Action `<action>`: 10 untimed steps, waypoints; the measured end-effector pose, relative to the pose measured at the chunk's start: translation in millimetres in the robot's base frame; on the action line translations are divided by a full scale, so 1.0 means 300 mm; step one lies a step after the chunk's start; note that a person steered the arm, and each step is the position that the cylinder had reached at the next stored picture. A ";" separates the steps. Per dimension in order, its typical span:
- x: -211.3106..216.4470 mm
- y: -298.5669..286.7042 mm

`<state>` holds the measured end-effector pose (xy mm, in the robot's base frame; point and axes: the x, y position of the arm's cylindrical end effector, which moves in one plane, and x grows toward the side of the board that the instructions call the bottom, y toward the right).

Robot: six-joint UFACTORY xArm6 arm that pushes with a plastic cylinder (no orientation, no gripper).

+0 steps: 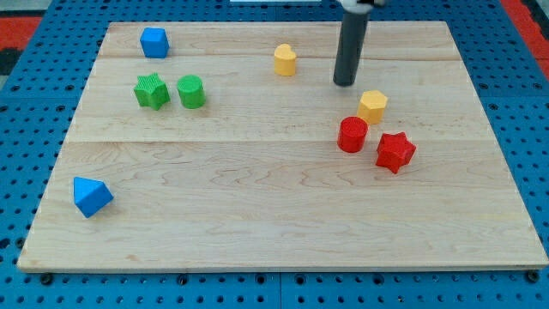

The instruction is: Push the yellow blocks into the red circle

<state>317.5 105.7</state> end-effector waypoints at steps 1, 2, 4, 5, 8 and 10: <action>0.193 0.146; 0.238 0.116; -0.283 0.043; -0.262 -0.282; 0.211 -0.145; 0.218 -0.758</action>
